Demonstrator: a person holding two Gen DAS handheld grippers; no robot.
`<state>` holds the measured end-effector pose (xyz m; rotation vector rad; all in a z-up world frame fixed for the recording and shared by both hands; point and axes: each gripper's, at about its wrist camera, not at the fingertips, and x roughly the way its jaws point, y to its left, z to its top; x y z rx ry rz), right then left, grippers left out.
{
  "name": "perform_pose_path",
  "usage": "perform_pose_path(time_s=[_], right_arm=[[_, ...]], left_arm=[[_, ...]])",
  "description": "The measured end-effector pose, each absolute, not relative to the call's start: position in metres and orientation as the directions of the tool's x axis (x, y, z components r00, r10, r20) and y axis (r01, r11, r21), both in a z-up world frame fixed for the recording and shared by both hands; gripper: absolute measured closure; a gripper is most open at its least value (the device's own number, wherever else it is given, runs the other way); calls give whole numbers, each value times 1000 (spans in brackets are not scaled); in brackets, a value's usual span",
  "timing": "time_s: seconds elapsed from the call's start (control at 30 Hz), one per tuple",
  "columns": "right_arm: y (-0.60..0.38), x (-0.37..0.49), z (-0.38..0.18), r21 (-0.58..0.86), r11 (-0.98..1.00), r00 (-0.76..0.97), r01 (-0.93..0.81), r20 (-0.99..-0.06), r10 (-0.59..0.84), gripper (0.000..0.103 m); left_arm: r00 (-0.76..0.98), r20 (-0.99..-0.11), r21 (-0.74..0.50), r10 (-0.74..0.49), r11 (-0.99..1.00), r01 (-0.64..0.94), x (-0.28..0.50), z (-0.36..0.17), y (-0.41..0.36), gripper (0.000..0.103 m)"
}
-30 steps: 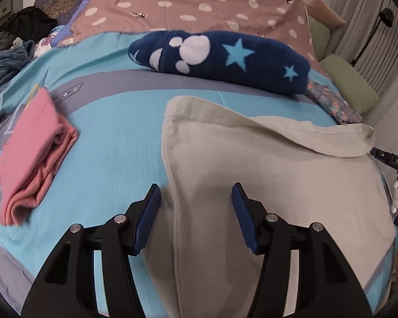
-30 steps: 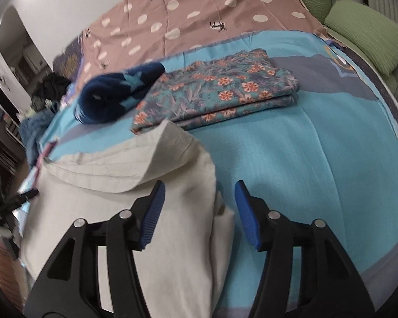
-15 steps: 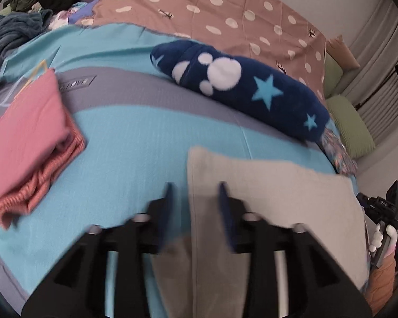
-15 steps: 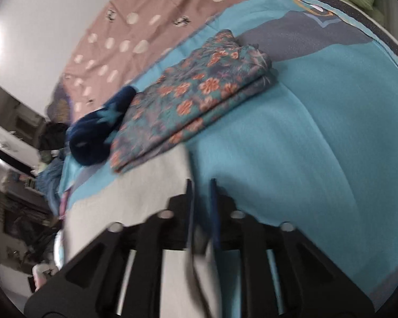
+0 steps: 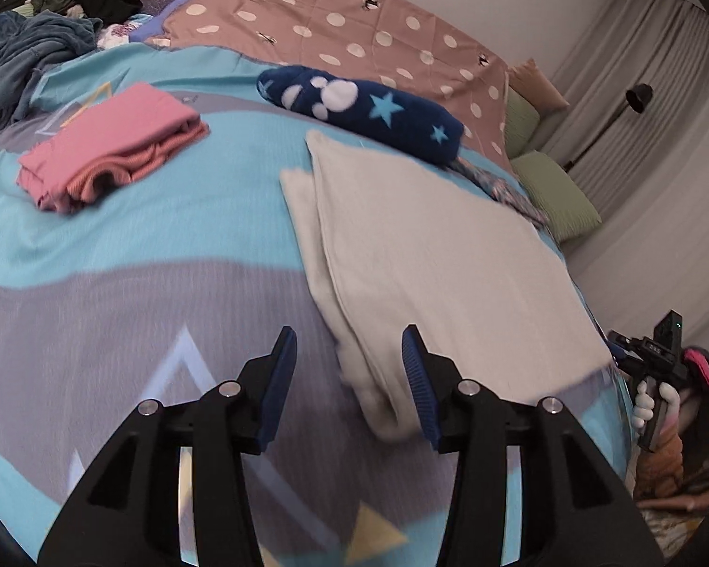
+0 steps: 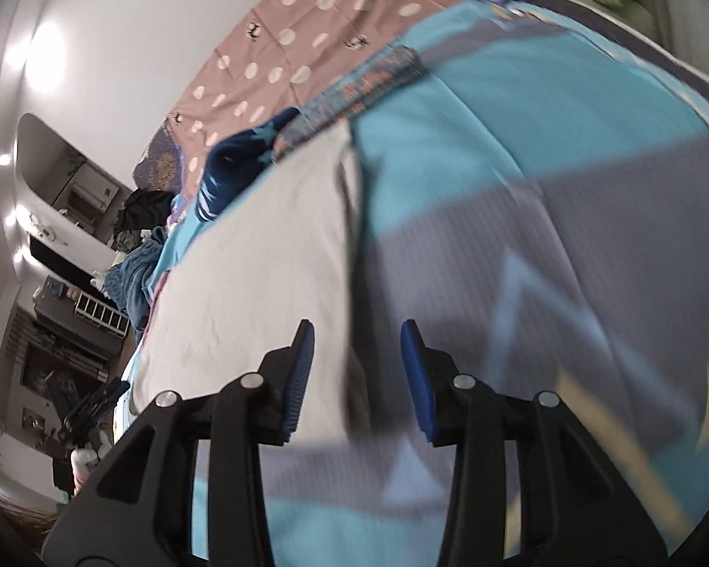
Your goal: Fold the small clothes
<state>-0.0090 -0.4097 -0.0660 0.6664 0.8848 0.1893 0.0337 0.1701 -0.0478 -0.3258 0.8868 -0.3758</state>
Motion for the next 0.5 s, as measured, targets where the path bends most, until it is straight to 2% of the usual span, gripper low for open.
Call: perform_pose_path(time_s=[0.17, 0.27, 0.3, 0.33, 0.37, 0.5], right_arm=[[-405, -28, -76, 647, 750, 631, 138, -641, 437, 62], [-395, -33, -72, 642, 757, 627, 121, -641, 443, 56], [-393, -34, -71, 637, 762, 626, 116, -643, 442, 56], [-390, -37, -70, 632, 767, 625, 110, -644, 441, 55], [-387, -40, -69, 628, 771, 625, 105, -645, 441, 54], [-385, -47, -69, 622, 773, 630, 123, -651, 424, 53]], left_arm=[[540, -701, -415, -466, 882, 223, 19, -64, 159, 56], [533, -710, -399, -461, 886, 235, 23, -73, 152, 57], [534, -702, -407, -471, 881, 242, 24, -74, 151, 59], [526, -692, -424, -494, 868, 258, 25, -74, 150, 90], [514, -684, -443, -518, 854, 271, 26, -74, 148, 98], [597, -649, -393, -471, 880, 267, 13, -45, 162, 98]])
